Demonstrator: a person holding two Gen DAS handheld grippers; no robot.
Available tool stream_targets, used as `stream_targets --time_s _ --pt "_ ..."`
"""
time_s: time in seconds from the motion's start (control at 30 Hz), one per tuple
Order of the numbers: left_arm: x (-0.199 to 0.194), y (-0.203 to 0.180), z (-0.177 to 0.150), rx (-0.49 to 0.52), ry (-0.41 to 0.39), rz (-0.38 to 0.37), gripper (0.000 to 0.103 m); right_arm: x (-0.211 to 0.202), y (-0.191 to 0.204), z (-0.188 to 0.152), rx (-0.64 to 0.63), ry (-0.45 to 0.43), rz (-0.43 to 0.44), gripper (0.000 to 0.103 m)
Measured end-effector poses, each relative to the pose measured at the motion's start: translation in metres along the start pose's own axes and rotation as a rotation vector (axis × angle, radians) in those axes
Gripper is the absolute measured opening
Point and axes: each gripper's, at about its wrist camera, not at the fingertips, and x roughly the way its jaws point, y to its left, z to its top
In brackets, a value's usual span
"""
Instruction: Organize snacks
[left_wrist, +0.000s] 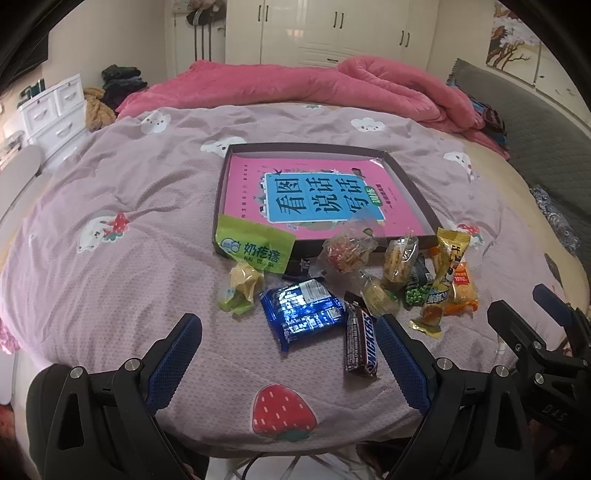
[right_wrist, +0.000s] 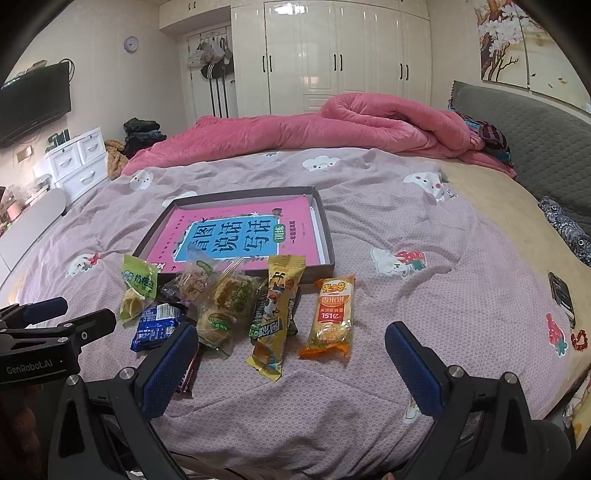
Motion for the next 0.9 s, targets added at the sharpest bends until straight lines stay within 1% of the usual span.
stream_targets --time_s 0.9 --pt "0.0005 0.0001 0.0005 0.003 0.005 -0.009 0.095 -0.0012 -0.0009 0.0000 0.005 -0.002 0.007 0.102"
